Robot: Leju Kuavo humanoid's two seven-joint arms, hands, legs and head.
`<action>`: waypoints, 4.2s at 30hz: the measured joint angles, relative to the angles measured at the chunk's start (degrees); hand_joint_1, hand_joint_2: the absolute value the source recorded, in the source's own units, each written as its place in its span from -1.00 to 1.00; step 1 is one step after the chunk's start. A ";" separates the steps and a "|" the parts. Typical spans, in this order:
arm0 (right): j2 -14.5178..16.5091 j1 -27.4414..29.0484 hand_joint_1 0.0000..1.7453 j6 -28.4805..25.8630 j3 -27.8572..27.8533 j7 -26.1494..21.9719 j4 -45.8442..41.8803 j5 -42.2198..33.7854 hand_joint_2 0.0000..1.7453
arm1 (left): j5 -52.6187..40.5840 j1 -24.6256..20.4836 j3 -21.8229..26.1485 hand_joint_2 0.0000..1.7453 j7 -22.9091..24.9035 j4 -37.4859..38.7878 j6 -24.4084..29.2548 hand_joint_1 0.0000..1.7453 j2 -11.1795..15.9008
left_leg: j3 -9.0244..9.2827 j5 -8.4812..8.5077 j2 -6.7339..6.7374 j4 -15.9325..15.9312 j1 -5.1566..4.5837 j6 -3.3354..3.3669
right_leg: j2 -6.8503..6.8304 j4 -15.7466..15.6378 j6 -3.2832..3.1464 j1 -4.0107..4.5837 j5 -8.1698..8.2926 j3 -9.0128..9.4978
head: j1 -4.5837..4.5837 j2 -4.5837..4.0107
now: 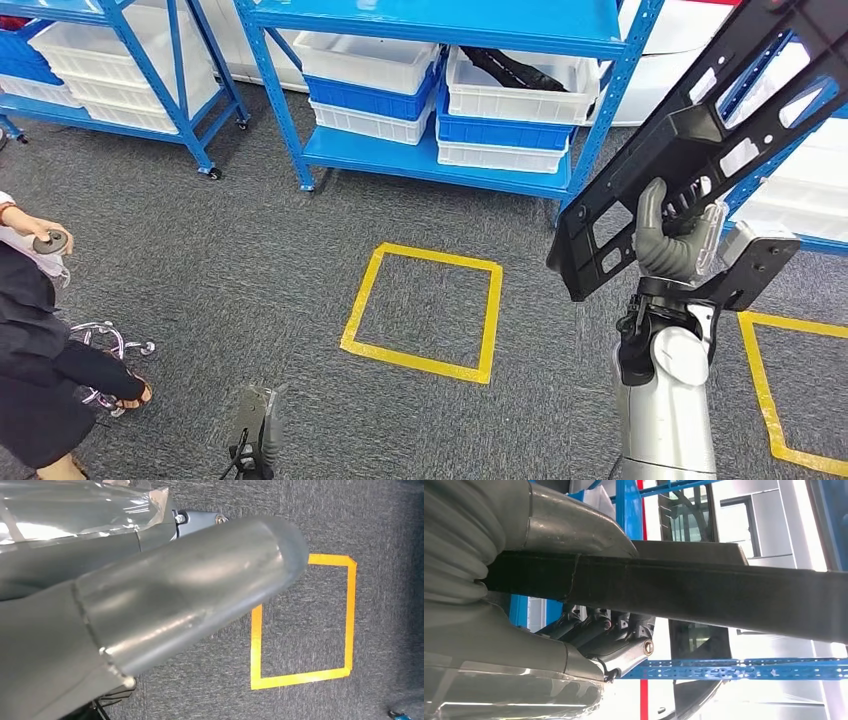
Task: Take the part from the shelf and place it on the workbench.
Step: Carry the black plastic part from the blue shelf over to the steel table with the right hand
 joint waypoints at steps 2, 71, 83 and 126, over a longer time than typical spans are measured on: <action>-0.02 0.02 1.00 0.14 -0.03 -0.07 0.03 -0.17 1.00 | 0.13 0.19 -0.21 -1.00 -0.09 0.01 0.11 -1.00 0.09 | 1.06 -0.18 -0.04 -2.18 -0.45 0.59 | -0.07 -0.11 0.79 0.01 0.66 -0.22 | 0.01 -0.01; 0.40 2.82 1.00 0.88 -1.81 -0.97 -0.90 4.38 1.00 | -2.06 3.33 -3.20 -1.00 24.05 1.97 16.69 -1.00 2.55 | -4.79 4.86 -0.84 -2.28 -0.72 2.73 | -0.47 16.36 0.45 0.43 -10.44 -4.49 | -0.03 0.00; 0.50 3.98 1.00 0.23 -1.67 -0.96 -3.82 5.75 1.00 | -9.26 7.87 -8.91 -1.00 35.83 4.09 18.99 -1.00 3.87 | -7.88 2.26 -2.31 2.85 -0.58 0.23 | 0.42 0.02 -0.20 -0.50 -3.59 3.46 | -0.30 0.00; -0.06 7.19 1.00 0.15 -2.28 -2.64 -4.99 5.50 1.00 | -14.04 9.52 -12.15 -1.00 40.80 5.20 20.90 -1.00 4.33 | -5.56 3.97 3.01 -1.00 0.17 -0.28 | -5.73 -0.62 1.26 0.83 -4.89 4.93 | 0.50 -0.01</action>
